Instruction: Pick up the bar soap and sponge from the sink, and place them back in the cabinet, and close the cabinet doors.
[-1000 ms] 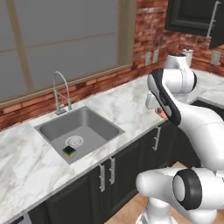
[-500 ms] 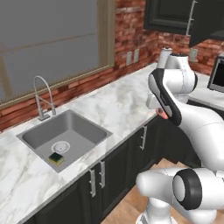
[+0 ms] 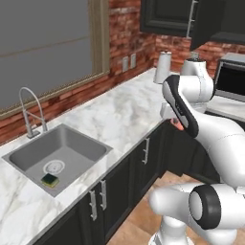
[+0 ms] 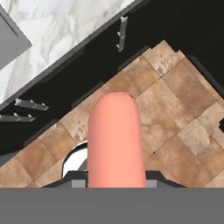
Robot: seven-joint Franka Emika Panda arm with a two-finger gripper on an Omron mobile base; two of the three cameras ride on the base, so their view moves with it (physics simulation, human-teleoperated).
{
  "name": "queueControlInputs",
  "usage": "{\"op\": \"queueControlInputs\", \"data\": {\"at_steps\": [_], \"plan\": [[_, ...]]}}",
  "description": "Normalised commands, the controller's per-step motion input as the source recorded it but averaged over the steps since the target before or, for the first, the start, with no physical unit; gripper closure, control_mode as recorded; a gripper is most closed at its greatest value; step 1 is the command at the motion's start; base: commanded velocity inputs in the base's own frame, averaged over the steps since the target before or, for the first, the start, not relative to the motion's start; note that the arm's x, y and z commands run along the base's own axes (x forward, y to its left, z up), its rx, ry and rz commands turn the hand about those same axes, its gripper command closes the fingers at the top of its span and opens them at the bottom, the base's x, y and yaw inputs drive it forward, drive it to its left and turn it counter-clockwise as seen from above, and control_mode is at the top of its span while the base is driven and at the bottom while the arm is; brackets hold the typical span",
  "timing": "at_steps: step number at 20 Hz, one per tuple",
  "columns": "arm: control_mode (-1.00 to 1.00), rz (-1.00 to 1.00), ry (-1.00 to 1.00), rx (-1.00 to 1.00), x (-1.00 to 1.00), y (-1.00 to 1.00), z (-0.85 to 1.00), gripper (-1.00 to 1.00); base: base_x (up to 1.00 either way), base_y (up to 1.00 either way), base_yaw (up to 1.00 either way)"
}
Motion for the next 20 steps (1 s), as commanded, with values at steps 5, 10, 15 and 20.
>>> {"op": "queueControlInputs", "data": {"at_steps": [5,10,15,20], "plan": [[1.00,0.00,0.00,0.00,0.00,0.00,0.00,1.00,-0.09,-0.26,-0.19],[1.00,0.00,0.00,0.00,0.00,0.00,0.00,1.00,0.00,0.00,-0.31],[1.00,0.00,0.00,0.00,0.00,0.00,0.00,1.00,0.00,-0.06,-0.26],[1.00,0.00,0.00,0.00,0.00,0.00,0.00,1.00,0.00,-0.02,-0.27]]}}
